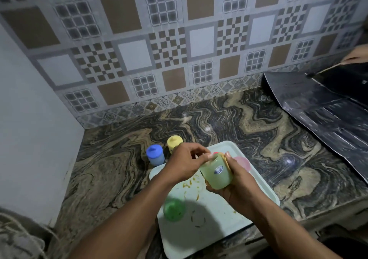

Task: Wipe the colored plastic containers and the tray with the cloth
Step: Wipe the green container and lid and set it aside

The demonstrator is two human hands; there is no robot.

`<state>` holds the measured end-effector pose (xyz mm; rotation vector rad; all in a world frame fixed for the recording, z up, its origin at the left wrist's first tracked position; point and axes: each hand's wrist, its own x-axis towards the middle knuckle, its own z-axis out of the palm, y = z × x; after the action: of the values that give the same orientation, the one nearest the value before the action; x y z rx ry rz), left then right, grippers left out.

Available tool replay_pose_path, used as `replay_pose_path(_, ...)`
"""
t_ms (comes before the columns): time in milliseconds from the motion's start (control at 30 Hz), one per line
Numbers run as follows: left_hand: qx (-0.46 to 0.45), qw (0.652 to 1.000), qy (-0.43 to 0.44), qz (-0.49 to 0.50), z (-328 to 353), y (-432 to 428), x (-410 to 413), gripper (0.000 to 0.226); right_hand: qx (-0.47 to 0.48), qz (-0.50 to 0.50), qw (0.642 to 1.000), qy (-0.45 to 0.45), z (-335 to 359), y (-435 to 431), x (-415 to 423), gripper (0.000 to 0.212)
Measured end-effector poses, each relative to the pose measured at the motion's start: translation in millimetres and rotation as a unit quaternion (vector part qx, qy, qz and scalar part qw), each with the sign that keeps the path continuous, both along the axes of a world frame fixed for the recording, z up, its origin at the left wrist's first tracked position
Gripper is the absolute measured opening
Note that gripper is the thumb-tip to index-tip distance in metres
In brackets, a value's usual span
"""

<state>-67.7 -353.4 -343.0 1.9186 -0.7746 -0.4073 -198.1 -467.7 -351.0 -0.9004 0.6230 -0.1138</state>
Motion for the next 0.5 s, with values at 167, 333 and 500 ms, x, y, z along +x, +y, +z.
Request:
replay_pose_path(167,0.015,0.998,-0.011,-0.059,22.0,-10.4,14.3,0.016,-0.060,-0.043,0.997,0.010,5.9,-7.6,23.4,0.042)
replay_pose_path(333,0.029,0.984,0.057,-0.167,28.6,-11.2,31.0,0.007,0.058,-0.011,0.998,0.025,10.7,-9.1,33.8,0.057)
replay_pose_path(500,0.022,0.975,0.115,-0.191,39.9,-8.3,51.9,0.009,0.129,0.035,0.991,0.003,13.3,-15.3,43.5,0.060)
